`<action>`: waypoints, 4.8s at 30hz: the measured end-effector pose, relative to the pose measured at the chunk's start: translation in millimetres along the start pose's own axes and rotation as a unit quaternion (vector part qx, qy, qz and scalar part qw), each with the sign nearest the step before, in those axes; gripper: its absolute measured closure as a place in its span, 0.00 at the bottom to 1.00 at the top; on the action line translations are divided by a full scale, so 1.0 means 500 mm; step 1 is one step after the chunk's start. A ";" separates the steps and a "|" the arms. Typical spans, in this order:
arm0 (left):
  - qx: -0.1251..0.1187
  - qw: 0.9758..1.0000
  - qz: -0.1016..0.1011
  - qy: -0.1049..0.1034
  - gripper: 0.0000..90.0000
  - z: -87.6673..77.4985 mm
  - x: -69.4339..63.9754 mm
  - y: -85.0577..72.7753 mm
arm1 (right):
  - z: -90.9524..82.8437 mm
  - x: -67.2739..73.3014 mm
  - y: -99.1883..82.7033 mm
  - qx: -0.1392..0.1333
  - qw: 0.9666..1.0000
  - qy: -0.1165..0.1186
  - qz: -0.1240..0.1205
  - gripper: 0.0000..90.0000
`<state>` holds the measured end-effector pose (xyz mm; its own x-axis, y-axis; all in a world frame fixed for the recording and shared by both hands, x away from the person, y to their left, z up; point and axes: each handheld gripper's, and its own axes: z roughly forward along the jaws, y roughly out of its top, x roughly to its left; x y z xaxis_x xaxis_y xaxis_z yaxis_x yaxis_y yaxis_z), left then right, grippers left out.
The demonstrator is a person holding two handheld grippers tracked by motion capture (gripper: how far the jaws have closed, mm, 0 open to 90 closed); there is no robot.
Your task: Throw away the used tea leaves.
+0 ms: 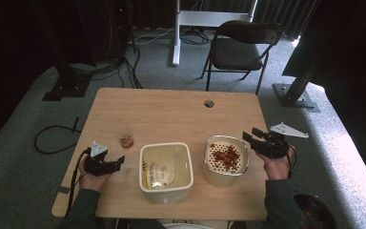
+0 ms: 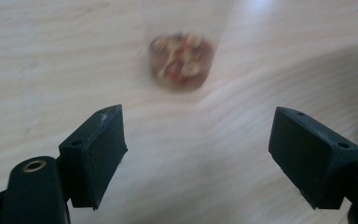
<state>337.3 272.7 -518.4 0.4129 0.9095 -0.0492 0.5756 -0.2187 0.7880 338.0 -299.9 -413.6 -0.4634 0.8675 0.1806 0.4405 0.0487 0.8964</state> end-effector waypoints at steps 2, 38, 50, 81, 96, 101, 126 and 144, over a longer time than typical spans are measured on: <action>-0.011 1.000 0.001 -0.003 0.19 0.008 0.005 0.012 | -0.001 -0.002 -0.002 0.000 1.000 -0.001 0.002 0.53; -0.070 0.997 0.020 -0.027 0.37 0.087 0.024 0.123 | 0.014 -0.013 -0.047 0.012 1.000 0.008 0.015 0.53; -0.080 0.995 0.030 -0.055 0.37 0.051 0.010 0.183 | 0.018 -0.008 -0.047 0.017 1.000 0.015 0.003 0.49; -0.108 0.975 0.126 -0.148 0.37 0.025 -0.175 0.431 | 0.026 0.011 -0.028 0.018 0.999 0.013 -0.036 0.49; -0.144 0.953 0.124 -0.235 0.37 0.055 -0.285 0.523 | 0.045 0.032 0.001 0.018 0.997 0.012 -0.072 0.37; -0.139 0.952 0.120 -0.245 0.37 0.069 -0.301 0.522 | 0.053 0.042 0.015 0.012 0.996 0.019 -0.082 0.35; -0.125 0.929 0.176 -0.300 0.37 0.061 -0.463 0.589 | 0.093 0.066 0.056 -0.015 0.994 0.038 -0.106 0.31; -0.084 0.925 0.180 -0.324 0.37 0.098 -0.518 0.578 | 0.100 0.089 0.088 -0.058 0.989 0.045 -0.131 0.34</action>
<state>431.2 -43.1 -308.1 0.9244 0.3730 -0.0794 0.2223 -0.3579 0.9069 375.1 -234.1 -386.5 -0.6191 0.7846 -0.0336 0.2065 0.2040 0.9569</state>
